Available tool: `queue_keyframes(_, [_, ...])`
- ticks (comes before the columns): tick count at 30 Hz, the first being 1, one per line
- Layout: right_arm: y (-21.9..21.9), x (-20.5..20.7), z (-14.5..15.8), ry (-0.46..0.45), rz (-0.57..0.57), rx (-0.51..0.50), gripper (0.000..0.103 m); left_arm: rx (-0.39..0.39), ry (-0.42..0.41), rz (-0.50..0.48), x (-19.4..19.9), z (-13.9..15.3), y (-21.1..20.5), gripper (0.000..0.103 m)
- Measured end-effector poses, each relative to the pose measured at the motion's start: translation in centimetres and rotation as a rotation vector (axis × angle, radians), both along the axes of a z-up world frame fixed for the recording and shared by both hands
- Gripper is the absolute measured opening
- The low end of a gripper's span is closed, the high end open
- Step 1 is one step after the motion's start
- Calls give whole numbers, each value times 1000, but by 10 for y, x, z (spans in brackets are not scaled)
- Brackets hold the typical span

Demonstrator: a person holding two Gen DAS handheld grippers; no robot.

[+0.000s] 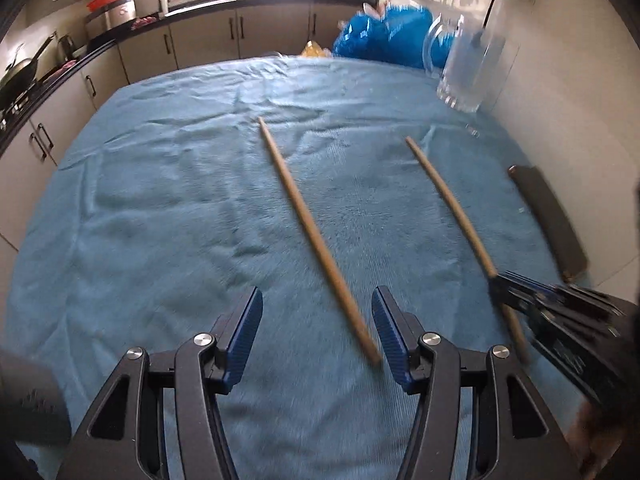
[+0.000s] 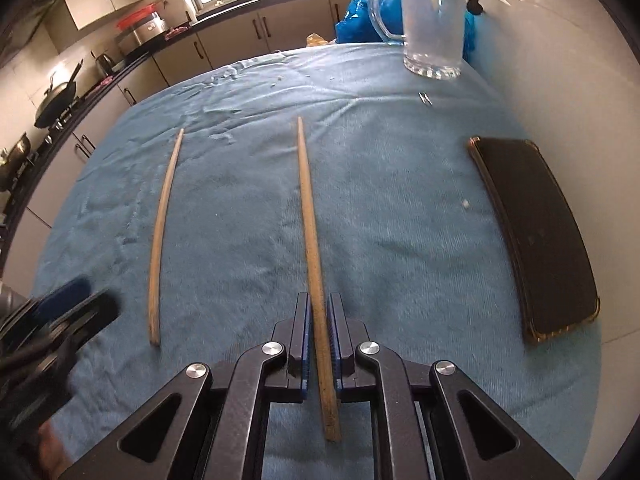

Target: Organize utensils

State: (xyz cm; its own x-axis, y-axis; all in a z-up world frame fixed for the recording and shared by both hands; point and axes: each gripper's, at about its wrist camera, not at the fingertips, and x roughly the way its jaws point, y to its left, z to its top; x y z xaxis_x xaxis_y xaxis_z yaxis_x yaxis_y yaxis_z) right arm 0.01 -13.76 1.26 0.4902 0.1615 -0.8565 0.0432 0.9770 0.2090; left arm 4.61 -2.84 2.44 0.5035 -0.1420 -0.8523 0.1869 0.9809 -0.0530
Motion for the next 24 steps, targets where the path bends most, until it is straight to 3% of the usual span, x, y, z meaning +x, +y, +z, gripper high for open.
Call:
queue_keyframes(3, [-1,0,1,-7,-2,2,9,22,35,6,13,-9,-8,48])
queue_keyframes(5, [0,-3,2,-8,-6,5,9,62,10,31,15,-10,-8,16])
queue_keyframes(7, [-2,-5,2,-9,-13,18,9,59,15,53,17,-10,-4,6])
queue_keyframes(13, [-11,-22,2,24,-16,76,9,-36,82,36,-15,-6,23,6])
queue_keyframes(21, [-1,-106,8,94,59,-2,9,-154,223,-76,-113,-6,68,7])
queue_keyframes(23, [-1,-122,7,118,78,-18,10,-164,242,-109,-126,-3,75,11])
queue_keyframes(24, [-1,-125,7,121,85,-9,16,-166,240,-119,-130,-1,77,15])
